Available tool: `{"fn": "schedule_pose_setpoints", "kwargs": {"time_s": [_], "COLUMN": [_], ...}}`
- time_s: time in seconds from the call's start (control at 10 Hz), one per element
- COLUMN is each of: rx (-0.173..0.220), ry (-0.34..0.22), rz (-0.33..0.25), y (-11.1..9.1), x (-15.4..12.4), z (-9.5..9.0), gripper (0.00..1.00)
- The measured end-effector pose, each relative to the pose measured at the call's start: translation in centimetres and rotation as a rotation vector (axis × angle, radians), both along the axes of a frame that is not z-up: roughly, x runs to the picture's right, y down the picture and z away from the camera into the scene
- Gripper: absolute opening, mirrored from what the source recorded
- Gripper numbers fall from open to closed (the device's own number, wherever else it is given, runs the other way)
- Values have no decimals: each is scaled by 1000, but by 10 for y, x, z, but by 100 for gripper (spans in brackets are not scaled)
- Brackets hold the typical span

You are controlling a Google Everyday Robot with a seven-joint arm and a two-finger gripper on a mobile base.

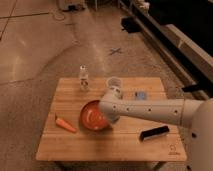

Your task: Pick up the ceramic bowl

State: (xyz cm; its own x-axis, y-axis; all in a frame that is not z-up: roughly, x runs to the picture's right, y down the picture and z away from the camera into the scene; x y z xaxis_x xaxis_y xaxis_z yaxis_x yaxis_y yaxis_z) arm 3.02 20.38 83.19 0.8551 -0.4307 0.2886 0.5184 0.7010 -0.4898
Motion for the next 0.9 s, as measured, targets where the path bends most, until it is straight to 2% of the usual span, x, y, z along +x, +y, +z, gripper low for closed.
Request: {"fn": "schedule_pose_setpoints", "kwargs": {"time_s": [0.2,0.4,0.9], "rx": [9,26,56], "ry": [-3,-12,-24], "rz": [-7,-10,-31], "y": [-3,-16,-21], "x": [-2,0,-2], "z": [-4,-19,-24], "gripper": [28,9,7]}}
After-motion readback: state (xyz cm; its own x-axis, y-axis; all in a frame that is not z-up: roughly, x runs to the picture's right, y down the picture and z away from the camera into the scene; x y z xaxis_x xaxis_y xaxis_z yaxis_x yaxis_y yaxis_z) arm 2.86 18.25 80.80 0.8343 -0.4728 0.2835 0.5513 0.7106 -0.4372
